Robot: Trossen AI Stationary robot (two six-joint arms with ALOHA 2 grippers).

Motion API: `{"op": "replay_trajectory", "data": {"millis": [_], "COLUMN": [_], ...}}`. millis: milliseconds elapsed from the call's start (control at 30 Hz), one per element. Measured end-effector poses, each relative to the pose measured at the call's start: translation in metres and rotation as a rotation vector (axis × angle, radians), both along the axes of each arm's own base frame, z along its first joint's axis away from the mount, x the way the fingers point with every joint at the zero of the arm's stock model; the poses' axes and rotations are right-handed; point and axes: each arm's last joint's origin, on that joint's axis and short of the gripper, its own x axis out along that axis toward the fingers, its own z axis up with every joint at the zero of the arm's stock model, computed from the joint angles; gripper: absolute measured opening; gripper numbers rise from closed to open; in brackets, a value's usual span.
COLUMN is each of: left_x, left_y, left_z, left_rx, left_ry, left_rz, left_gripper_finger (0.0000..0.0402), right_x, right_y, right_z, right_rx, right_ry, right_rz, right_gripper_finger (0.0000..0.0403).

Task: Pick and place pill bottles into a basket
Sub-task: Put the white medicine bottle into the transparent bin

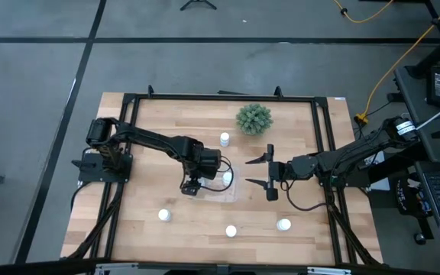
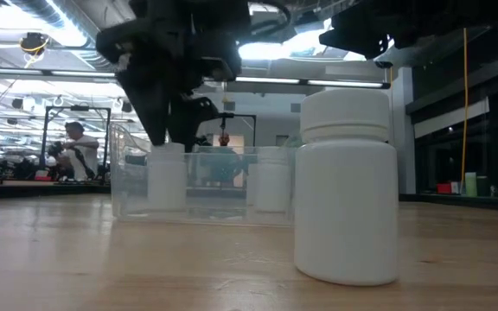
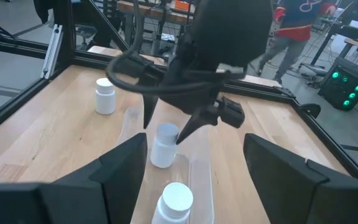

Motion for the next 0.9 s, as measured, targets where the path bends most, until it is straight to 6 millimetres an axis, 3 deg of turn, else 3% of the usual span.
{"op": "replay_trajectory", "data": {"millis": [233,467,700,900], "left_x": [0.002,0.001,-0.009,-0.047], "left_y": [-0.009,-0.012,-0.011,-0.018], "left_z": [0.028,0.073,0.146,0.223], "left_rx": [0.003,0.082,0.04,-0.113], "left_ry": [0.035,0.055,-0.039,-0.292], "left_rz": [-0.02,-0.021,0.005,-0.049], "left_gripper_finger": [0.0265,0.0265,0.0262,0.0261], "right_x": [0.0,0.0,0.0,0.0], "right_y": [0.0,0.0,0.0,0.0], "right_z": [0.0,0.0,-0.001,-0.001], "right_rx": [0.0,0.0,-0.003,-0.002], "right_ry": [0.0,0.0,0.008,0.009], "right_rz": [0.0,0.0,0.0,0.005], "right_gripper_finger": [0.0271,0.0271,0.0271,0.0271]}}
